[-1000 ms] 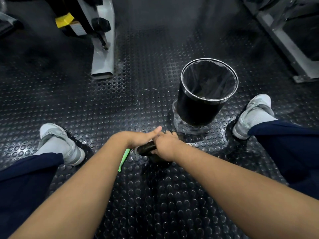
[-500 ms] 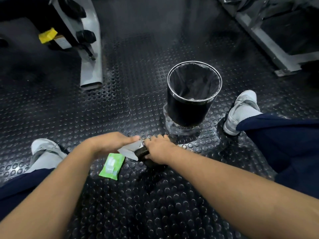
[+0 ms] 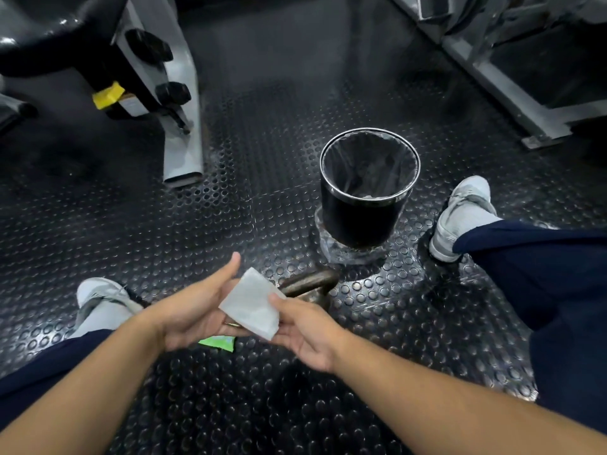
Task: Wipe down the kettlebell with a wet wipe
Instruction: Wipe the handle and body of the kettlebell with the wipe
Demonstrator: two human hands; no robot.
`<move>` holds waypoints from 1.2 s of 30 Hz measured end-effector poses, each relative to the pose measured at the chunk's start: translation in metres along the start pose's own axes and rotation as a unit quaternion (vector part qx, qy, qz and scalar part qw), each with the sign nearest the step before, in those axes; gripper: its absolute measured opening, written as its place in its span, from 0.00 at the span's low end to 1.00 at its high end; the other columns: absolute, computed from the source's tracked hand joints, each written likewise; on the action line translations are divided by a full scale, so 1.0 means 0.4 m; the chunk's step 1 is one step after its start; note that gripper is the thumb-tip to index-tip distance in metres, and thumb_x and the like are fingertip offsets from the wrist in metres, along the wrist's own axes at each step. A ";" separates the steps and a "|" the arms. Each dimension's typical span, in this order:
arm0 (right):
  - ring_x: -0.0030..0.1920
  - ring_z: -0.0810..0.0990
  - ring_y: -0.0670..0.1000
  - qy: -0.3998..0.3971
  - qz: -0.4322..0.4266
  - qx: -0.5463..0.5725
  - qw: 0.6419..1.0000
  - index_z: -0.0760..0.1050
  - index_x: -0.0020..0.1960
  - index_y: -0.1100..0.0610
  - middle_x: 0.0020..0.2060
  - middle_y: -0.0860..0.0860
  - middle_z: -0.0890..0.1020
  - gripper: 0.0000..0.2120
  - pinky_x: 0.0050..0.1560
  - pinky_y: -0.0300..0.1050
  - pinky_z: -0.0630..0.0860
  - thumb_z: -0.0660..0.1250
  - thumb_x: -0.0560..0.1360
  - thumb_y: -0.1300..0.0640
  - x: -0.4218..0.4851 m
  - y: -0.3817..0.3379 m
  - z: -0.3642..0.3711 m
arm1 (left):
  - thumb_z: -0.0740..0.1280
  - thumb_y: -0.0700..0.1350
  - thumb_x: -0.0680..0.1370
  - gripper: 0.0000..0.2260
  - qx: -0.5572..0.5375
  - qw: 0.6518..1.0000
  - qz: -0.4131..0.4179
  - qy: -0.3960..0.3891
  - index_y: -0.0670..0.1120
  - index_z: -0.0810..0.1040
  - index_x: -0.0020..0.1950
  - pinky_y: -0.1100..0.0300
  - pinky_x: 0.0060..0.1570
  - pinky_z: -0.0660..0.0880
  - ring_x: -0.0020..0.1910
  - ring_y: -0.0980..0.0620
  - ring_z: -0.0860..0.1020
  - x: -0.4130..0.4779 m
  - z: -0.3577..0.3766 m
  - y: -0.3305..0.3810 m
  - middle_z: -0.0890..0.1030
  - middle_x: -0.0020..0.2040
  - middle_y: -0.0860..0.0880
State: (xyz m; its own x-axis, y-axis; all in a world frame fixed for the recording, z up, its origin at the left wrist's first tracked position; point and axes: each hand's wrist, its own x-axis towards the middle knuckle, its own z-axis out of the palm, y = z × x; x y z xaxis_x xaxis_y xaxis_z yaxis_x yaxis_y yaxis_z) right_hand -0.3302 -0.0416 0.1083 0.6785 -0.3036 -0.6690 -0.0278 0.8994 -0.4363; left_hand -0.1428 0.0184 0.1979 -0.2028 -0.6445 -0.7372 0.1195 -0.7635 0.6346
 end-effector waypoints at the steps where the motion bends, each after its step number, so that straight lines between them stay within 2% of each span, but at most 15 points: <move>1: 0.55 0.87 0.58 0.023 -0.012 0.013 1.000 0.76 0.66 0.63 0.56 0.60 0.86 0.15 0.60 0.54 0.83 0.68 0.83 0.57 0.000 0.002 0.002 | 0.48 0.74 0.78 0.37 0.056 0.998 -0.007 0.031 0.51 0.76 0.73 0.44 0.69 0.72 0.66 0.45 0.79 0.002 0.001 -0.007 0.82 0.66 0.45; 4: 0.43 0.87 0.52 0.108 -0.031 0.004 0.994 0.76 0.60 0.65 0.49 0.59 0.87 0.09 0.44 0.44 0.84 0.68 0.82 0.63 0.006 0.020 -0.018 | 0.51 0.75 0.77 0.31 0.184 0.971 -0.019 0.152 0.58 0.80 0.64 0.45 0.64 0.78 0.57 0.53 0.83 0.013 0.002 -0.021 0.84 0.59 0.58; 6: 0.44 0.87 0.53 0.157 -0.028 -0.008 0.987 0.76 0.57 0.65 0.49 0.60 0.87 0.06 0.40 0.43 0.84 0.69 0.81 0.64 0.010 0.038 -0.042 | 0.53 0.74 0.77 0.29 0.211 0.951 0.005 0.225 0.59 0.80 0.65 0.46 0.60 0.79 0.57 0.54 0.82 0.035 -0.007 -0.028 0.82 0.62 0.60; 8: 0.47 0.87 0.54 0.206 -0.018 -0.028 0.978 0.76 0.58 0.66 0.51 0.60 0.86 0.07 0.40 0.43 0.83 0.69 0.81 0.65 0.028 0.069 -0.069 | 0.58 0.71 0.77 0.27 0.325 0.901 0.049 0.284 0.59 0.76 0.70 0.51 0.61 0.77 0.60 0.56 0.79 0.065 -0.027 -0.039 0.78 0.68 0.57; 10: 0.48 0.87 0.55 0.244 -0.012 -0.057 0.968 0.78 0.59 0.65 0.50 0.58 0.86 0.07 0.40 0.43 0.84 0.67 0.81 0.66 0.051 0.096 -0.078 | 0.65 0.65 0.79 0.24 0.459 0.839 0.072 0.283 0.60 0.74 0.73 0.59 0.58 0.75 0.60 0.57 0.79 0.104 -0.033 -0.050 0.77 0.70 0.55; 13: 0.46 0.86 0.56 0.282 0.001 -0.067 0.957 0.80 0.55 0.64 0.45 0.56 0.86 0.07 0.45 0.51 0.86 0.63 0.81 0.69 0.082 0.118 -0.070 | 0.72 0.57 0.78 0.23 0.518 0.813 0.045 0.263 0.61 0.75 0.72 0.61 0.59 0.76 0.57 0.58 0.82 0.164 -0.017 -0.070 0.82 0.65 0.54; 15: 0.42 0.86 0.55 0.305 0.010 -0.060 0.950 0.79 0.53 0.62 0.45 0.56 0.86 0.10 0.40 0.48 0.86 0.60 0.81 0.69 0.104 0.121 -0.064 | 0.74 0.56 0.77 0.22 0.546 0.790 0.028 0.279 0.61 0.76 0.71 0.59 0.58 0.78 0.53 0.57 0.83 0.193 -0.008 -0.078 0.85 0.59 0.54; 18: 0.46 0.86 0.57 0.306 0.009 -0.024 0.952 0.80 0.57 0.62 0.49 0.58 0.86 0.10 0.45 0.50 0.86 0.60 0.83 0.64 0.155 0.106 -0.040 | 0.73 0.55 0.78 0.21 0.602 0.739 0.045 0.297 0.60 0.77 0.71 0.57 0.59 0.79 0.55 0.55 0.83 0.214 -0.011 -0.082 0.85 0.59 0.54; 20: 0.43 0.85 0.56 0.293 0.010 0.007 0.956 0.79 0.58 0.62 0.51 0.59 0.85 0.12 0.40 0.46 0.85 0.58 0.86 0.60 0.189 0.084 -0.008 | 0.73 0.53 0.78 0.19 0.607 0.735 0.048 0.298 0.58 0.79 0.69 0.57 0.58 0.79 0.55 0.53 0.83 0.224 -0.015 -0.081 0.86 0.58 0.54; 23: 0.32 0.80 0.50 0.282 0.029 0.015 0.959 0.78 0.62 0.61 0.43 0.55 0.83 0.17 0.28 0.40 0.77 0.51 0.84 0.68 0.217 0.057 0.038 | 0.75 0.53 0.75 0.17 0.607 0.739 0.038 0.289 0.59 0.82 0.64 0.56 0.56 0.80 0.54 0.51 0.83 0.241 -0.031 -0.072 0.87 0.54 0.53; 27: 0.33 0.79 0.51 0.279 0.050 -0.001 0.959 0.77 0.61 0.61 0.38 0.54 0.81 0.21 0.24 0.39 0.76 0.49 0.81 0.72 0.224 0.051 0.045 | 0.75 0.52 0.75 0.11 0.651 0.715 0.013 0.255 0.54 0.85 0.57 0.54 0.49 0.81 0.49 0.49 0.83 0.250 -0.034 -0.052 0.86 0.47 0.51; 29: 0.35 0.81 0.53 0.268 0.051 0.024 0.962 0.77 0.64 0.65 0.39 0.55 0.81 0.22 0.32 0.41 0.82 0.48 0.81 0.73 0.223 0.051 0.048 | 0.75 0.51 0.75 0.11 0.661 0.710 0.009 0.245 0.51 0.86 0.56 0.55 0.48 0.81 0.49 0.48 0.83 0.257 -0.029 -0.035 0.86 0.46 0.49; 31: 0.39 0.82 0.54 0.240 0.035 0.065 0.968 0.77 0.63 0.67 0.42 0.57 0.81 0.23 0.49 0.48 0.85 0.48 0.79 0.77 0.195 0.048 0.057 | 0.76 0.50 0.74 0.11 0.659 0.714 0.006 0.237 0.50 0.86 0.55 0.54 0.48 0.81 0.48 0.47 0.83 0.262 -0.027 -0.024 0.87 0.46 0.48; 34: 0.50 0.81 0.59 0.198 -0.005 0.133 0.971 0.75 0.59 0.68 0.47 0.60 0.80 0.24 0.54 0.54 0.82 0.48 0.74 0.83 0.149 0.043 0.069 | 0.76 0.49 0.73 0.08 0.670 0.708 0.002 0.224 0.49 0.86 0.50 0.55 0.42 0.80 0.44 0.47 0.83 0.264 -0.033 -0.016 0.85 0.41 0.48; 36: 0.60 0.81 0.64 0.197 -0.008 0.148 0.969 0.73 0.60 0.69 0.49 0.61 0.79 0.23 0.63 0.60 0.79 0.49 0.73 0.83 0.137 0.043 0.072 | 0.76 0.49 0.73 0.07 0.685 0.693 0.015 0.225 0.48 0.86 0.47 0.55 0.41 0.80 0.42 0.47 0.82 0.267 -0.036 -0.019 0.84 0.39 0.48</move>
State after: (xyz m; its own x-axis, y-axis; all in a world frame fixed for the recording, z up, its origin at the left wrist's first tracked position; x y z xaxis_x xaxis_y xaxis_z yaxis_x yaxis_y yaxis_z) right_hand -0.2724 -0.0338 0.0815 0.3430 -0.3616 -0.8669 0.2311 0.9271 -0.2952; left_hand -0.1511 -0.0452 0.1110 0.1406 -0.8417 -0.5212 -0.9798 -0.1940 0.0491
